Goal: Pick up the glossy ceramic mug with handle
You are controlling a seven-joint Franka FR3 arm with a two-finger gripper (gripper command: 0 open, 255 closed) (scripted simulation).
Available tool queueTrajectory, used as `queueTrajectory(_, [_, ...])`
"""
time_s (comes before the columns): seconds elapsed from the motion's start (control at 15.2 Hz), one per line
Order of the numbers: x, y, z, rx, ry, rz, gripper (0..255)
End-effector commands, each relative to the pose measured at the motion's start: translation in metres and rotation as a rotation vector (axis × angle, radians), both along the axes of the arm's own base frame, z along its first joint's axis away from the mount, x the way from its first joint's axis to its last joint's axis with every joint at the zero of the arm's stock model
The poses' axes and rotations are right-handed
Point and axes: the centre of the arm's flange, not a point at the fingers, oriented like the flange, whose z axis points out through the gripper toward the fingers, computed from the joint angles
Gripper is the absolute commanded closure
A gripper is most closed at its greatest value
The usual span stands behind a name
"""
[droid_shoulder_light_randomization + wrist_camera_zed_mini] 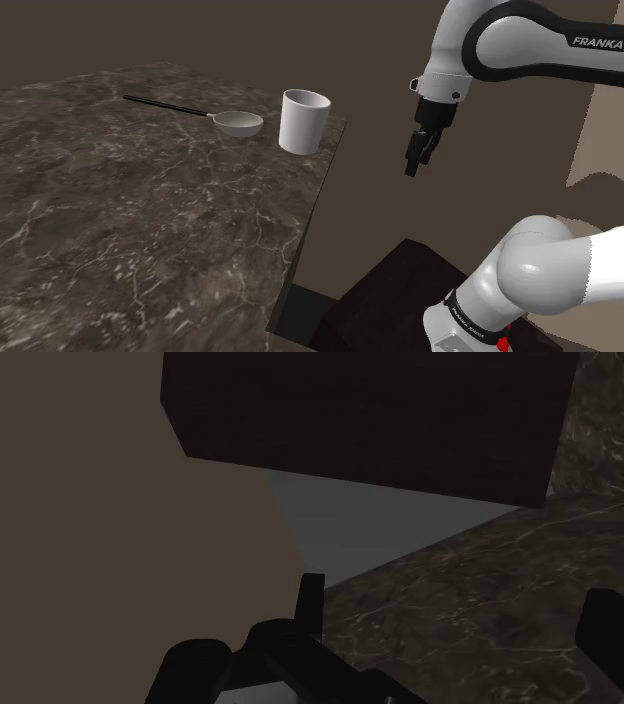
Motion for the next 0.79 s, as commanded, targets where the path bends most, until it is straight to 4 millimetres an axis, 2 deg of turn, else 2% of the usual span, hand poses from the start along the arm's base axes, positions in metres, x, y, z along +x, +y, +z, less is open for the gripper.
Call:
queueTrajectory(0.0, [0.000,0.000,0.000,0.000,0.000,0.000,0])
queueTrajectory(0.73, [0.062,0.118,0.061,-0.028,-0.038,0.003,0])
